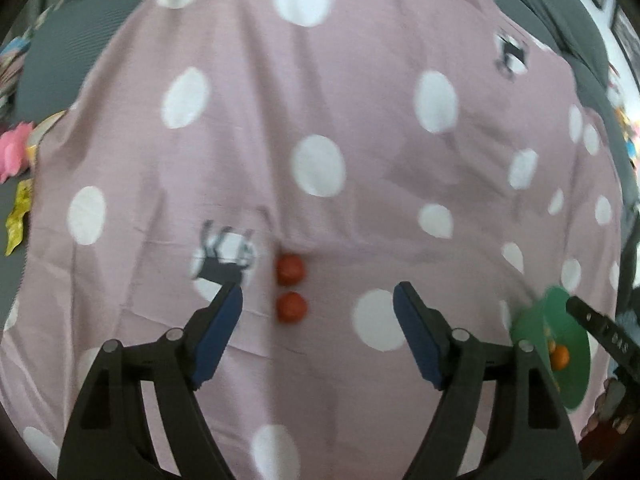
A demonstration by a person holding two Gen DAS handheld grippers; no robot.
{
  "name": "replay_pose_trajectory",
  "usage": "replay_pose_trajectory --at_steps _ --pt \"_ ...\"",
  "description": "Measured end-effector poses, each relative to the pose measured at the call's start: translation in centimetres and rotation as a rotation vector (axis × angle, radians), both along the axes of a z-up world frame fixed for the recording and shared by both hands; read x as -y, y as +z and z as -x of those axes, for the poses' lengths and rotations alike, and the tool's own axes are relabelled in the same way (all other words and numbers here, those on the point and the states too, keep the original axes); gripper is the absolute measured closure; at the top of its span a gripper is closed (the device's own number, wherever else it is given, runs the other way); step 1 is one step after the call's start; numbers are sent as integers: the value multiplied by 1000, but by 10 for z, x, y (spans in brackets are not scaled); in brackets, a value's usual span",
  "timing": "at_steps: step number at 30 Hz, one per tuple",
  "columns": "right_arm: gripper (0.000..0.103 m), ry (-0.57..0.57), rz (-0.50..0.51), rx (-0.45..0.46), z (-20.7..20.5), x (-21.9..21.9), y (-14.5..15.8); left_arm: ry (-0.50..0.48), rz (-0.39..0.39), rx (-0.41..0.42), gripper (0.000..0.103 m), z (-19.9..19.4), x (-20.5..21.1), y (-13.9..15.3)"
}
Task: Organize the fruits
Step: 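Move the right gripper back to the two remaining tomatoes, then close the right gripper on one of the remaining tomatoes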
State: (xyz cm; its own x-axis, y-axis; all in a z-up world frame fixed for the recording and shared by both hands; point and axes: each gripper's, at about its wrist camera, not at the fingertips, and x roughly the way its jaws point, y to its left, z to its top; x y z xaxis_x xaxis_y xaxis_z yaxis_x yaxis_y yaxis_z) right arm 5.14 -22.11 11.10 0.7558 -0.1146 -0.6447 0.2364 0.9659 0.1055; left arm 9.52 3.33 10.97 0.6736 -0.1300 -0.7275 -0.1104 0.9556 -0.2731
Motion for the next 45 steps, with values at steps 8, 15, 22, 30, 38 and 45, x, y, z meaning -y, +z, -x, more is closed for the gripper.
replay_pose_trajectory --at_steps 8,15,22,30,38,45 --pt "42 259 -69 -35 -44 -78 -6 84 50 -18 26 0 -45 -12" --pt "42 489 -175 -138 -107 -161 -41 119 91 -40 45 -7 -67 -25" --pt "62 498 -240 -258 -146 -190 -87 87 110 -59 63 -13 -66 -32" --pt "64 512 -305 -316 -156 -198 -112 53 140 -85 62 -17 -61 -35" --pt "71 462 -312 -261 -144 -179 -100 -11 143 -105 62 -26 -42 -42" --pt "71 349 -237 -183 -98 -122 -64 -88 81 -137 62 -40 -10 -55"
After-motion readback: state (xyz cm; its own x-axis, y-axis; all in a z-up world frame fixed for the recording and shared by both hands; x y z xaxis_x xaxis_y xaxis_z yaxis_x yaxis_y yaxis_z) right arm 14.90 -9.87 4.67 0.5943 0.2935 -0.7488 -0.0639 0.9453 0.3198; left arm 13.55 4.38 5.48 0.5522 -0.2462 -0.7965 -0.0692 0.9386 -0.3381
